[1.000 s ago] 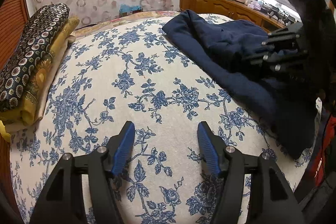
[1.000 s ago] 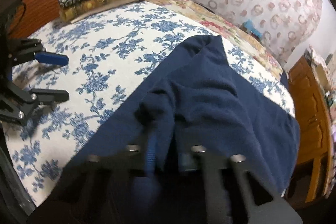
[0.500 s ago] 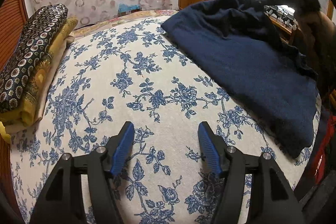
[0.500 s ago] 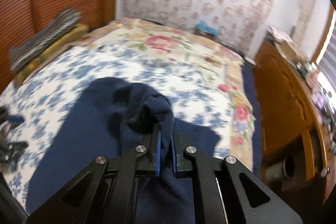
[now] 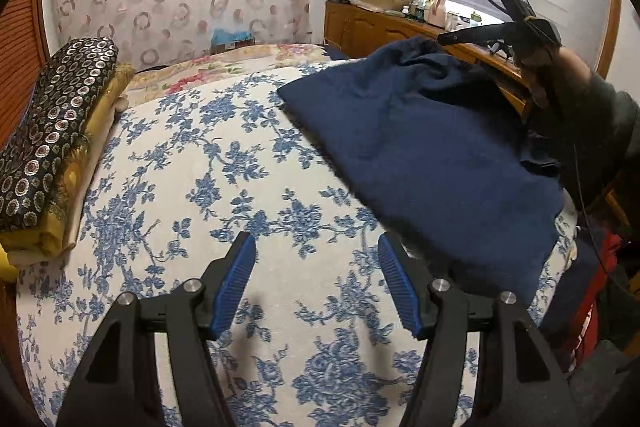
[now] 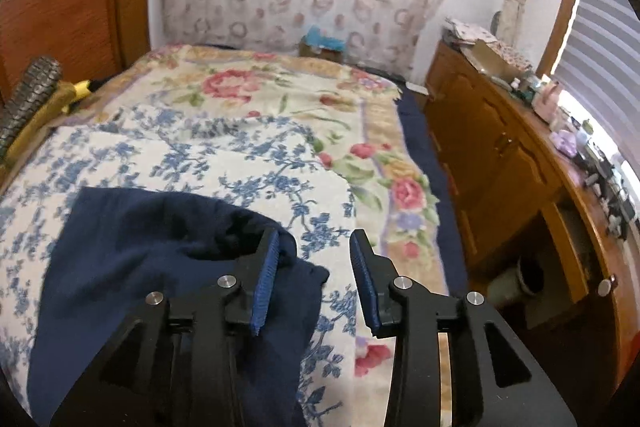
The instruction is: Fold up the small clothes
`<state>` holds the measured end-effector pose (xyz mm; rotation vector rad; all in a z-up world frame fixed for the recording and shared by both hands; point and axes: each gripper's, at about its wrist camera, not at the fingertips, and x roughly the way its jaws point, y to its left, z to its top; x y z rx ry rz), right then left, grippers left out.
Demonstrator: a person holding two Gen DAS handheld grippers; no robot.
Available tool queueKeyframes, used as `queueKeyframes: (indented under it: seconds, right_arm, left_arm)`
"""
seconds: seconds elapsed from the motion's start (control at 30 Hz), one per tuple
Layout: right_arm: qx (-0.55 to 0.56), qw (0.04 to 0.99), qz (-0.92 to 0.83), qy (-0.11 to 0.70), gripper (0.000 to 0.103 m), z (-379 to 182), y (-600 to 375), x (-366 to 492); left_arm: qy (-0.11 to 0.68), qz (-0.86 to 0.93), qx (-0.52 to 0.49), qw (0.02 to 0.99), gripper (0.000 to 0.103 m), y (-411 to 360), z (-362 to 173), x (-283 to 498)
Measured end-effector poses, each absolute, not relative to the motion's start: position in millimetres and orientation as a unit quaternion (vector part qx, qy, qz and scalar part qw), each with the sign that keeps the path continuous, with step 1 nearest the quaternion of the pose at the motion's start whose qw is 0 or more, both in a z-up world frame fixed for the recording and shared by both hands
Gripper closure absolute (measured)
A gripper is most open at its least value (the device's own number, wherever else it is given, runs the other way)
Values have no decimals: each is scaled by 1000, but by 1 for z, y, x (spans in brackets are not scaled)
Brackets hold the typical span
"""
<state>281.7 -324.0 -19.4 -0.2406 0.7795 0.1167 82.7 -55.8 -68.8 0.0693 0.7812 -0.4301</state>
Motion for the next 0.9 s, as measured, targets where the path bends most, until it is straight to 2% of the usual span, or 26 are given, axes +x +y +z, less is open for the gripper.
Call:
queueKeyframes:
  seconds: [0.2, 0.37, 0.67, 0.9]
  right_arm:
    - [-116, 925, 65, 355, 62, -10, -327, 260]
    - [-86, 914, 109, 382, 62, -18, -328, 250]
    - [-96, 906, 152, 384, 57, -38, -327, 142]
    - [-140, 896, 144, 395, 52, -75, -306, 99]
  left_arm:
    - [382, -209, 23, 900, 40, -61, -73, 85]
    - [383, -216, 15, 898, 40, -69, -74, 83]
    - [381, -239, 23, 893, 40, -92, -76, 76]
    - [386, -251, 34, 887, 40, -107, -79, 70]
